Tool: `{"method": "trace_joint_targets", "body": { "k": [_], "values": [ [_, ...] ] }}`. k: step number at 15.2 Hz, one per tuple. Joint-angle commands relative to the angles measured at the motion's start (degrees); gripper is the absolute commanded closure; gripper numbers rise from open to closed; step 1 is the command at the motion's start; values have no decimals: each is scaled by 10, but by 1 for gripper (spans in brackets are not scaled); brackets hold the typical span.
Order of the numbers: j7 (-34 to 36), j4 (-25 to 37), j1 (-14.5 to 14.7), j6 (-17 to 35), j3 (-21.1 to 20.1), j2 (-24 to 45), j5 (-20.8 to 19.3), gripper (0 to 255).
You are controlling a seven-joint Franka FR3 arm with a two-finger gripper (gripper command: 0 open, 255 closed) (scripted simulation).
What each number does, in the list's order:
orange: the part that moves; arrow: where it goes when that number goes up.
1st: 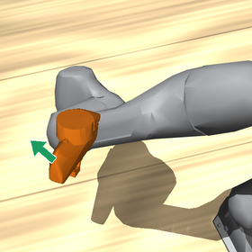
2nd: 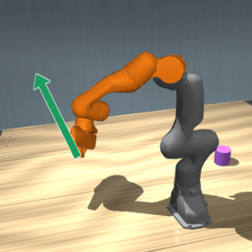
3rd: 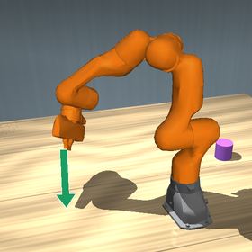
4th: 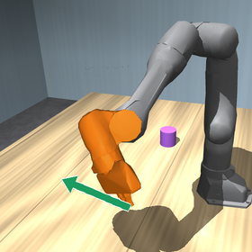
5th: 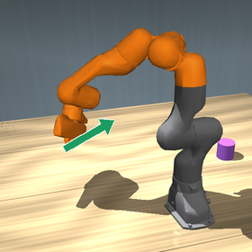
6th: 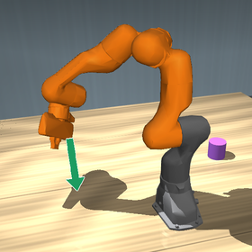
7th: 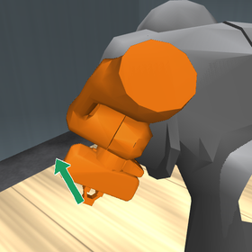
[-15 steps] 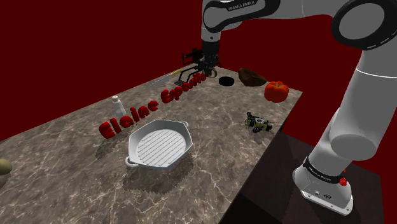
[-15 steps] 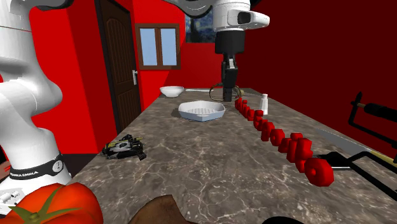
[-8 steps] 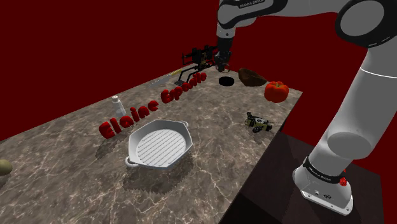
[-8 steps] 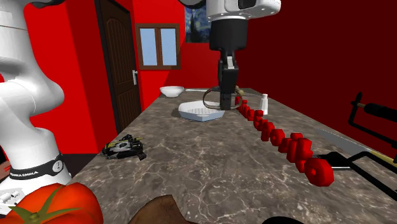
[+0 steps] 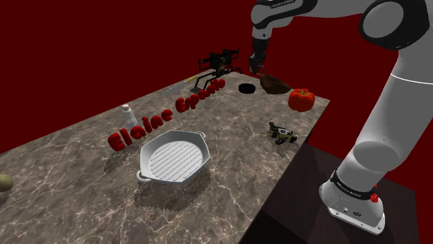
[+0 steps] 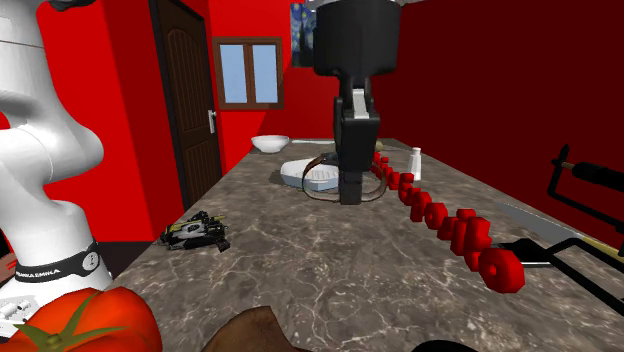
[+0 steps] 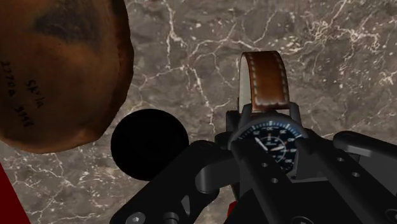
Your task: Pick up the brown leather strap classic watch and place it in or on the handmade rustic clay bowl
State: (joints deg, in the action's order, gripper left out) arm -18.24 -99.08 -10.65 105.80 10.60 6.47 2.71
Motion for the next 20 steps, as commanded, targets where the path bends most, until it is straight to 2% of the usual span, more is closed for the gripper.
{"method": "trace_joint_targets", "body": {
  "k": [1,7,11,20],
  "values": [
    [-28,9,-15,-4,12,6,3,255],
    [-109,58,-63,-18,44,45,17,255],
    [-168,113,-103,-35,64,88,33,255],
    [-172,52,-102,31,61,94,36,255]
  ]
}}
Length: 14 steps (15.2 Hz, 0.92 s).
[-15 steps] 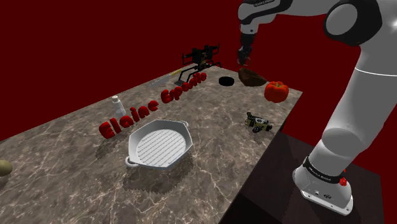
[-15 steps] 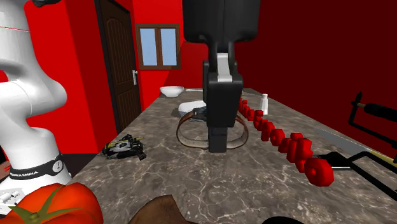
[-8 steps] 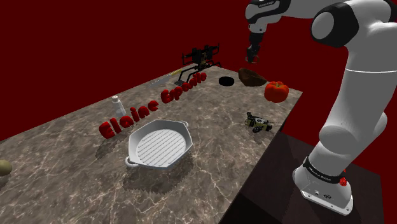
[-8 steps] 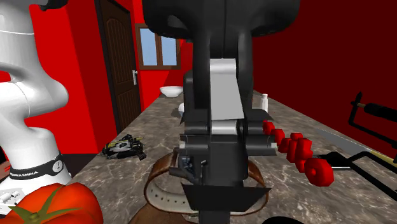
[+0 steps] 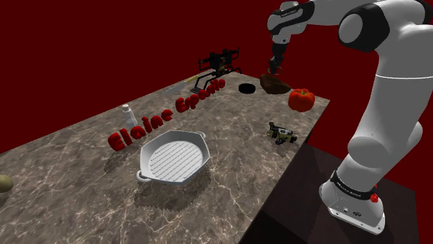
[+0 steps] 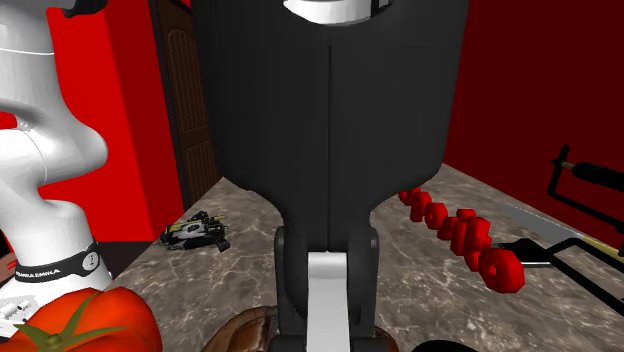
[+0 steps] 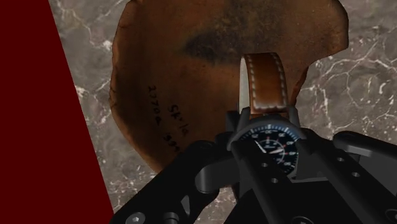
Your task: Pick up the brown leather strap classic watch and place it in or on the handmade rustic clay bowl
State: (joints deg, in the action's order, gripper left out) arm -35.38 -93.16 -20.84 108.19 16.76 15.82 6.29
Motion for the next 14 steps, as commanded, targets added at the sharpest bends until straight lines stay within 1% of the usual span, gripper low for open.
{"method": "trace_joint_targets", "body": {
  "k": [1,4,11,12,14],
  "values": [
    [-1,-13,0,15,0,2,1,255],
    [-3,-28,0,33,-1,6,3,255],
    [-3,-28,0,33,-1,6,3,255],
    [-3,-28,0,33,-1,6,3,0],
    [-3,-28,0,33,-1,6,3,0]
  ]
}}
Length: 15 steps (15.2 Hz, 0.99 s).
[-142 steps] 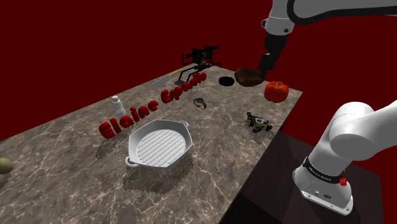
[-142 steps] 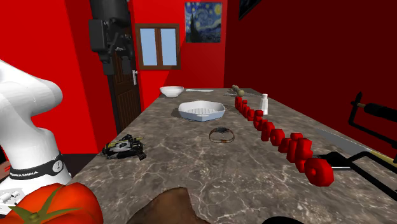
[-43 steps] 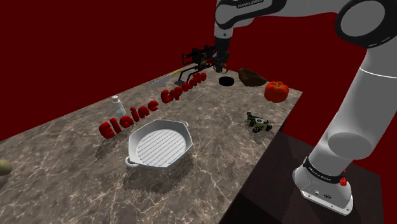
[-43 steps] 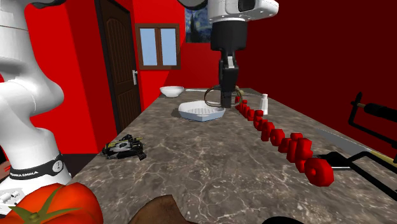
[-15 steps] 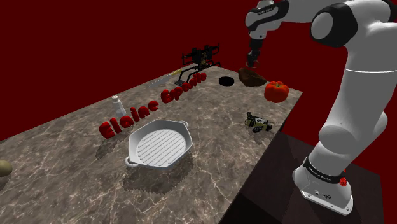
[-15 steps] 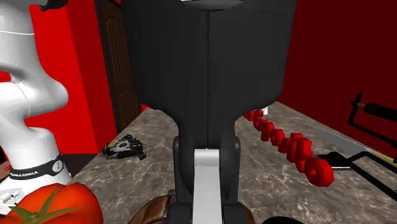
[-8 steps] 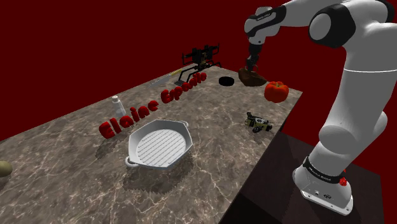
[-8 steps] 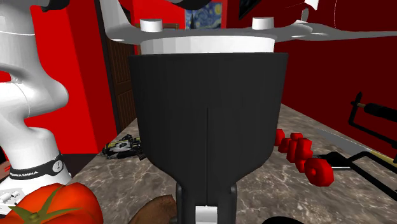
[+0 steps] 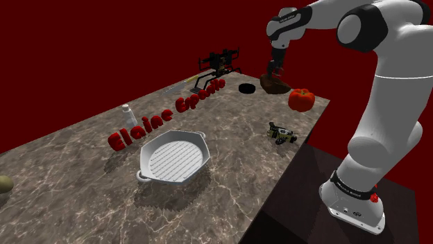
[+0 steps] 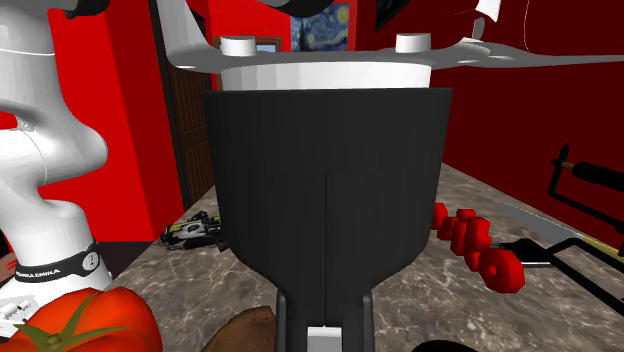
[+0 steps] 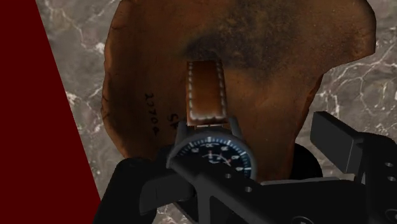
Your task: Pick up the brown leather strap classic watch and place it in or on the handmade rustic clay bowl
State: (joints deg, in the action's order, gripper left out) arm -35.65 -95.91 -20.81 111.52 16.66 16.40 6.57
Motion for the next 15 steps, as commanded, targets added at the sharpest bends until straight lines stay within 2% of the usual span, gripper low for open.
{"method": "trace_joint_targets", "body": {
  "k": [1,3,7,15],
  "values": [
    [0,0,0,0,0,0,0,0],
    [0,0,0,0,0,0,0,0],
    [4,59,-2,-69,2,-11,-5,0],
    [4,59,-2,-69,2,-11,-5,0]
  ]
}}
